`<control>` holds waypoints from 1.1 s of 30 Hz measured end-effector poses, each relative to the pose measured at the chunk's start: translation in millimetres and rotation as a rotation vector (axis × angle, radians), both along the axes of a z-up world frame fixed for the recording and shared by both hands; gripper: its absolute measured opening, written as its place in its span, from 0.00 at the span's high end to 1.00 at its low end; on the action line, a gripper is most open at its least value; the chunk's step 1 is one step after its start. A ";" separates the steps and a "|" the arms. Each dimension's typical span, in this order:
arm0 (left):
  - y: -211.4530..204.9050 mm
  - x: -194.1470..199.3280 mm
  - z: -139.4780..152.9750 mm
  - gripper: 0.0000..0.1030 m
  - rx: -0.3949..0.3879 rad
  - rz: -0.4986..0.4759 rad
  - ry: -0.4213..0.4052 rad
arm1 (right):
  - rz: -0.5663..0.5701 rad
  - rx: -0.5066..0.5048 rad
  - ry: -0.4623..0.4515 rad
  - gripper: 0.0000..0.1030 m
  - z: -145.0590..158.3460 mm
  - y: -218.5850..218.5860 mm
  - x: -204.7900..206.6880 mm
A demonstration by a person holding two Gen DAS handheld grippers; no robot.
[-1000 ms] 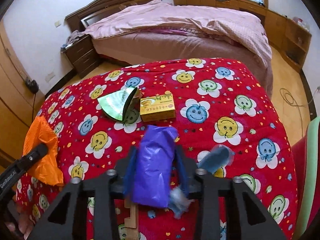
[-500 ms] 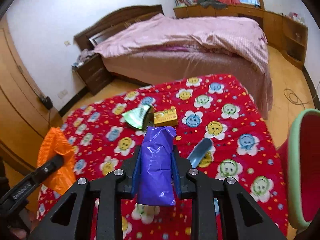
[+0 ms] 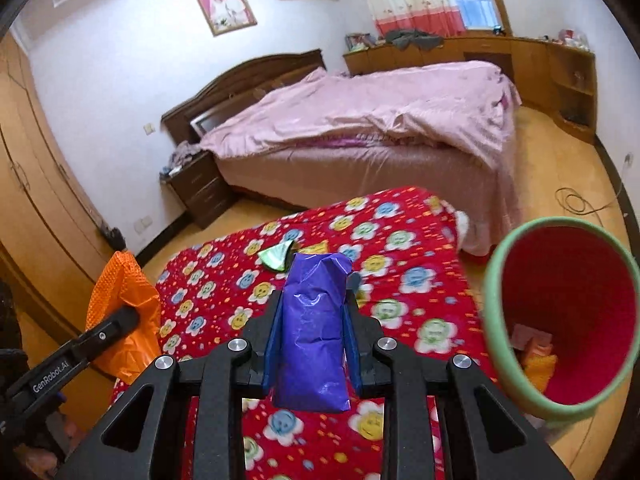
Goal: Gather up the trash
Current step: 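Carry the orange mesh bag and purple bag over the bin and release both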
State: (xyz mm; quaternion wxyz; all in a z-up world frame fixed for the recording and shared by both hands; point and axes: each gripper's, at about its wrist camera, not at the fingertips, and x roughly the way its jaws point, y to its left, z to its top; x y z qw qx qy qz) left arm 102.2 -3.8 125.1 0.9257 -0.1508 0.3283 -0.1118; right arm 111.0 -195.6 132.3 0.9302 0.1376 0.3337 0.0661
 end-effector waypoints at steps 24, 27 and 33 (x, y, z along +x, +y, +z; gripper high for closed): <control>-174.6 -29.9 21.6 0.84 0.040 -0.374 -0.008 | -0.280 -0.036 -0.023 0.74 7.5 -156.5 -83.9; -202.3 -23.0 13.5 0.84 0.052 -0.424 0.009 | -0.316 -0.015 -0.004 0.74 -2.4 -175.6 -85.3; -253.3 -10.8 -5.6 0.84 0.096 -0.501 0.045 | -0.363 0.033 0.039 0.74 -24.1 -211.3 -83.0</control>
